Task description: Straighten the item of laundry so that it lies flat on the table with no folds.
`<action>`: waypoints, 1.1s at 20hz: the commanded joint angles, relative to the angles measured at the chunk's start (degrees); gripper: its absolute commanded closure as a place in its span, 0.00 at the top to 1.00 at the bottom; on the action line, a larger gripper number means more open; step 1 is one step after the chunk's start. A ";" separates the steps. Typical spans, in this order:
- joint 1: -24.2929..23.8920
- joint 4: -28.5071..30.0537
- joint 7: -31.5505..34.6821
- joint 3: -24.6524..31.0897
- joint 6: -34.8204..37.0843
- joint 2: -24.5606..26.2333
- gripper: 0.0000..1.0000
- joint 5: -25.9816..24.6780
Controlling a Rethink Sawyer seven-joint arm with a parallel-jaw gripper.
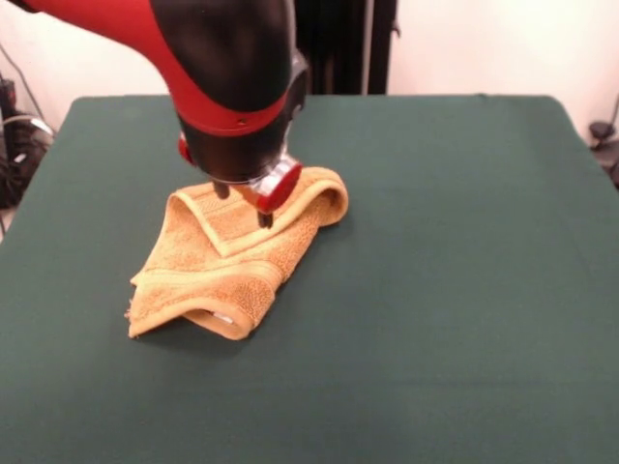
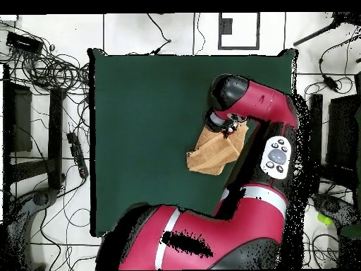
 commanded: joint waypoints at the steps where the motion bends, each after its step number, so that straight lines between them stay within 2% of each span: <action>1: 2.62 3.12 16.65 5.37 6.07 3.22 1.00 3.90; 5: 2.71 2.66 14.42 5.06 5.22 3.66 1.00 3.34; 9: 4.60 -0.80 10.66 0.64 4.29 6.19 1.00 -3.06; 17: 8.19 -3.83 12.47 -5.77 4.89 10.54 1.00 -8.43; 22: 8.58 -3.59 14.27 -5.54 2.27 11.46 1.00 -7.83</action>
